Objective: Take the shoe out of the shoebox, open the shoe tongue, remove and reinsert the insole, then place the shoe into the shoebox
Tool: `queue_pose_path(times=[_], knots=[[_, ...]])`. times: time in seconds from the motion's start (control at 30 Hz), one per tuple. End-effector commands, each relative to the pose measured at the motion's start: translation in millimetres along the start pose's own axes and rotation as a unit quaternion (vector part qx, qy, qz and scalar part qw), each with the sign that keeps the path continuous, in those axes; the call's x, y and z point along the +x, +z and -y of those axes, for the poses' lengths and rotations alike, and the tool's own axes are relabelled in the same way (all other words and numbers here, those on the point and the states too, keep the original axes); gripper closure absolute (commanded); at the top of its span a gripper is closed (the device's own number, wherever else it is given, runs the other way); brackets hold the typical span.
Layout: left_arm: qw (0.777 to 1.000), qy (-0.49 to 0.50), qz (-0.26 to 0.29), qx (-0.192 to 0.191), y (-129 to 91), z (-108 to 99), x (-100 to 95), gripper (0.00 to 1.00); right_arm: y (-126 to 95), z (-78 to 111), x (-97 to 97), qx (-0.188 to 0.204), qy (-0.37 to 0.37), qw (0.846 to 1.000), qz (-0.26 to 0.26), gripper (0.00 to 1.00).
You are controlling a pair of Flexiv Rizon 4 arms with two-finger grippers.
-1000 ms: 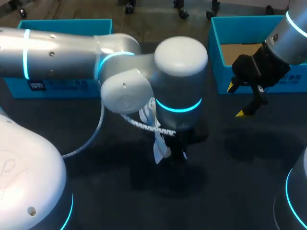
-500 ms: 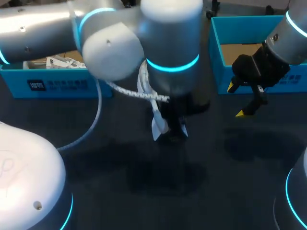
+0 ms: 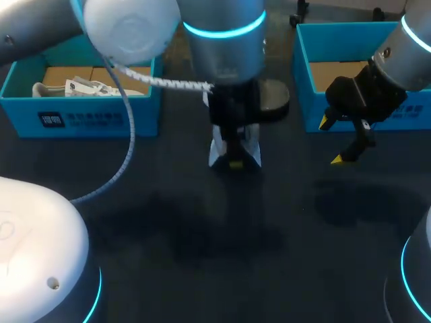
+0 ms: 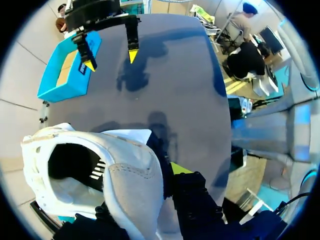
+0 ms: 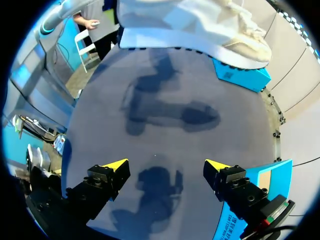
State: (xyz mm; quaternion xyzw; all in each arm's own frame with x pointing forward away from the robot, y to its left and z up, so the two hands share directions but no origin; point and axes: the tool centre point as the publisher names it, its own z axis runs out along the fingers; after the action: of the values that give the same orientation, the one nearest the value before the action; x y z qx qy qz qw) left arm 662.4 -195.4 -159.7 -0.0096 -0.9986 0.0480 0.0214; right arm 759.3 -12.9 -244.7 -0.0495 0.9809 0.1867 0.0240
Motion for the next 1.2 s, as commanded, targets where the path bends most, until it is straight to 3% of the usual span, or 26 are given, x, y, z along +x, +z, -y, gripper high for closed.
queue_pose_path(times=[0.03,0.2,0.6,0.8,1.2], knots=[[1.0,0.011,-0.009,0.013,-7,-25,-22.9,1.0,1,-0.2,0.2,0.001,0.0,1.0,0.0,0.0],[0.999,0.048,-0.006,0.013,-8,-47,-43.7,1.0,1,-0.2,0.2,0.001,0.0,1.0,0.0,0.0],[0.999,0.046,-0.002,0.023,-28,-128,-104.0,1.0,1,-0.2,0.2,0.001,0.0,1.0,0.0,0.0],[0.998,0.057,-0.024,0.028,-27,-167,-132.7,1.0,1,-0.2,0.2,0.001,0.0,1.0,0.0,0.0],[0.996,0.087,-0.03,0.024,-33,-222,-173.8,1.0,1,-0.2,0.2,0.001,0.0,1.0,0.0,0.0]])
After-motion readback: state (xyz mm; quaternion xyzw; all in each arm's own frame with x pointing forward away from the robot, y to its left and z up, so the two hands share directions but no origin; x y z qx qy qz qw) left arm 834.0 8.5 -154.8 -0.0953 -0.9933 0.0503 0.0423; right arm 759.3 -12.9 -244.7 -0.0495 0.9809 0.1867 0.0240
